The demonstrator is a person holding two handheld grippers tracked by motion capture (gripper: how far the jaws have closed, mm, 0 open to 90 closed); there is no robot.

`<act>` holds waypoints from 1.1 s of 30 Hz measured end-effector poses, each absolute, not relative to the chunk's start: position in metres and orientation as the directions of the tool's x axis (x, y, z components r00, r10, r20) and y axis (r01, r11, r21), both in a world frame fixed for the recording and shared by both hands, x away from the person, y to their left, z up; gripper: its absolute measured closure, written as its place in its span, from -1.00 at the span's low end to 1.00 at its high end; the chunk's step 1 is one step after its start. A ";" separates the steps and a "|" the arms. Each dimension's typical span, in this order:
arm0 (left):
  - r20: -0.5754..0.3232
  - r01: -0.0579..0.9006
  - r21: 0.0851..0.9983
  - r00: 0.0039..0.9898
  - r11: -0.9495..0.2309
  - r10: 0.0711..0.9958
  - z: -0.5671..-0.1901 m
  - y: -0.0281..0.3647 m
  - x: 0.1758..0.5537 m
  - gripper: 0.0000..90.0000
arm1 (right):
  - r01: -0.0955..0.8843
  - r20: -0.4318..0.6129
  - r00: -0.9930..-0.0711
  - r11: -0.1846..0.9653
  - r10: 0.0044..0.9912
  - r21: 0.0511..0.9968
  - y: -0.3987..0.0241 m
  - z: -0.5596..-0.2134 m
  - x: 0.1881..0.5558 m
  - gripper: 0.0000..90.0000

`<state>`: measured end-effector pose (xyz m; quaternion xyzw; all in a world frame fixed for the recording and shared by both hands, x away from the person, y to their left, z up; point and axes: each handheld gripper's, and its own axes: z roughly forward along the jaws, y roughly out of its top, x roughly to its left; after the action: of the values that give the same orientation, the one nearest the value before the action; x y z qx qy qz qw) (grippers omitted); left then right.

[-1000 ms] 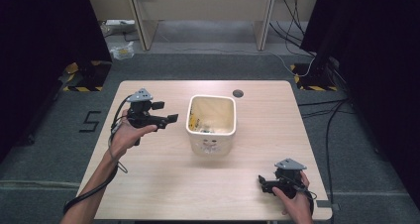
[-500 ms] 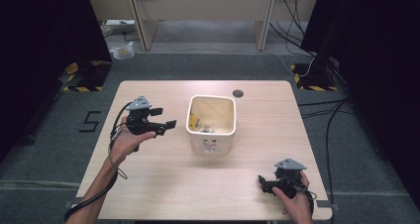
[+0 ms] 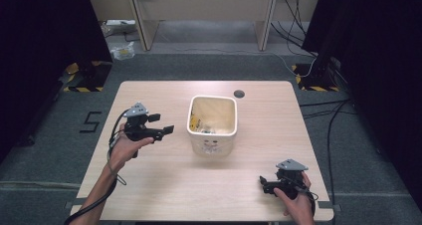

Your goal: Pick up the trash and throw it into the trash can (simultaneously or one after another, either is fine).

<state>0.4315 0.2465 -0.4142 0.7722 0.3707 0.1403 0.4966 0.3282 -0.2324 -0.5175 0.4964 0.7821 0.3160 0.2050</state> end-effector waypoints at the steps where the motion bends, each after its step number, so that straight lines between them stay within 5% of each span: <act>1: -0.153 0.436 0.870 0.684 -0.231 0.713 -0.417 0.248 0.431 -0.57 | 0.647 -0.006 -0.422 0.306 0.906 0.698 -0.232 -0.517 0.328 -0.99; 33: -0.174 0.493 0.837 0.649 -0.236 0.741 -0.474 0.262 0.416 -0.57 | 0.647 -0.006 -0.422 0.306 0.906 0.698 -0.232 -0.518 0.328 -0.99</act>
<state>0.4157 0.2617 -0.4741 0.7752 0.3979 0.1307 0.4730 0.3282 -0.2322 -0.5175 0.4969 0.7817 0.3163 0.2049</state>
